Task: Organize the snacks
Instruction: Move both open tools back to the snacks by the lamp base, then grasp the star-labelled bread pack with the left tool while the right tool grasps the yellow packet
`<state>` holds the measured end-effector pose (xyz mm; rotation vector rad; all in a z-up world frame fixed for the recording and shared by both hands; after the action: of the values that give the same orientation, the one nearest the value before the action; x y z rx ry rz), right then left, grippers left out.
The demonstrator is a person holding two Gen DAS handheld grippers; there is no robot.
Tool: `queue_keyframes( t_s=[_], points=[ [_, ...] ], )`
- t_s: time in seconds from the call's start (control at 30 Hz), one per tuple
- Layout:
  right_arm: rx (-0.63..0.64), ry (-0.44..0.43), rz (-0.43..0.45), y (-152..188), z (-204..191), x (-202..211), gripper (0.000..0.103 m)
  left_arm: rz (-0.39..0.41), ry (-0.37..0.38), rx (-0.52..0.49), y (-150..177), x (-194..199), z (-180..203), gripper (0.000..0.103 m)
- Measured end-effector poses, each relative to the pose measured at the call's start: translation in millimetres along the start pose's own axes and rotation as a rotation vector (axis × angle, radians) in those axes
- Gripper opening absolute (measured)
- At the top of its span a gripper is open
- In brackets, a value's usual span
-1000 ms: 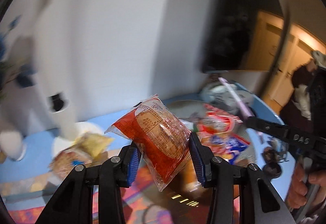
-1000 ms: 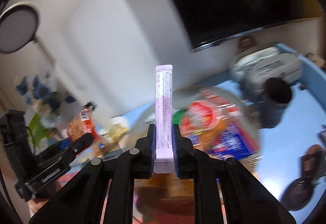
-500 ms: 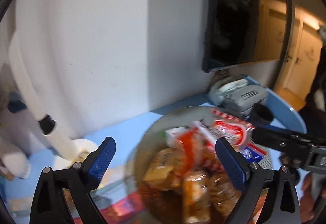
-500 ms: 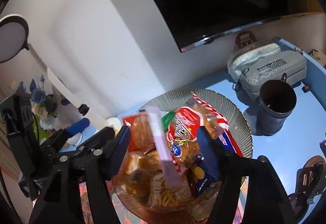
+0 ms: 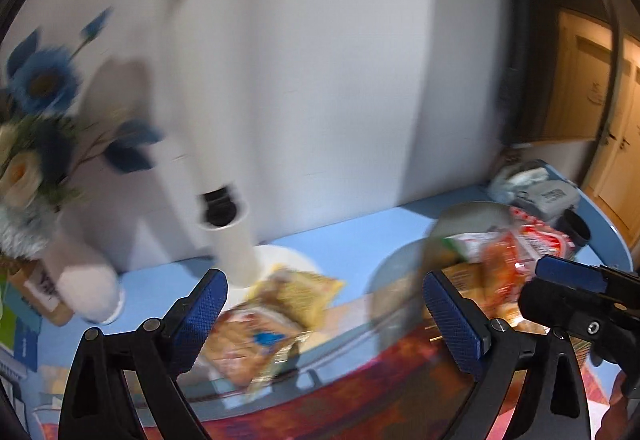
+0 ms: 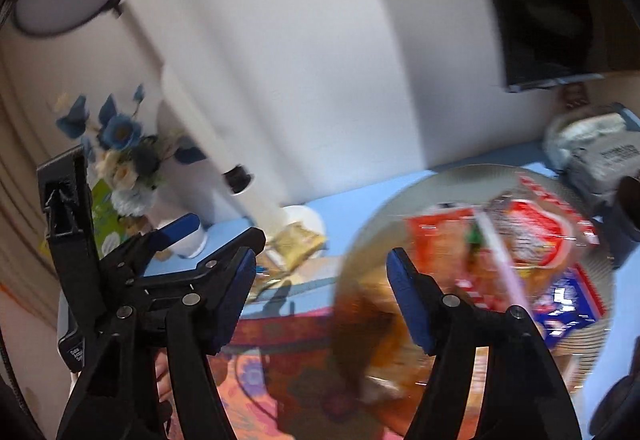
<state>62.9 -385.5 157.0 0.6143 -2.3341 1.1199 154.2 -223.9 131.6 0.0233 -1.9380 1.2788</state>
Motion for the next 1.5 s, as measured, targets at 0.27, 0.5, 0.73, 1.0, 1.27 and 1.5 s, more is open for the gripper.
queue_keyframes(
  t_s=[0.27,0.5,0.73,1.0,1.27,1.5],
  points=[
    [0.059,-0.046,-0.083,38.7,-48.6,-60.5,0.068,-0.093,0.024,0.182,51.6,-21.4,-99.9,0.097],
    [0.022,-0.025,-0.088,74.6,-46.3,-118.9,0.068,-0.126,0.096,0.261,95.9,-47.3,-103.9,0.097],
    [-0.155,0.027,-0.055,41.7,-33.5,-174.2,0.073,-0.144,0.161,0.246,112.1,-79.3,-77.4,0.097],
    [-0.114,0.121,-0.013,47.9,-8.0,-223.8,0.08,-0.13,0.163,0.244,118.1,-102.0,-65.1,0.098],
    [-0.142,0.044,-0.018,50.0,-3.8,-223.2,0.08,-0.117,0.146,0.235,118.4,-97.7,-60.2,0.098],
    [-0.137,0.041,-0.007,53.0,-0.7,-220.3,0.076,-0.102,0.14,0.228,115.5,-98.8,-60.4,0.091]
  ],
)
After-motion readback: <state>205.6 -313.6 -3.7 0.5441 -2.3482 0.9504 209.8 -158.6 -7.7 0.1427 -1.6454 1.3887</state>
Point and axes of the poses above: each gripper's, at about its wrist camera, not at the fingertips, and x roughly against the way its jaws point, z to its right, y to its underside, the point moved 3 cm from there along -x, roughly the way its jaws point, and after that the axes turned 15 degrees about -x, right-handed, at the moved point
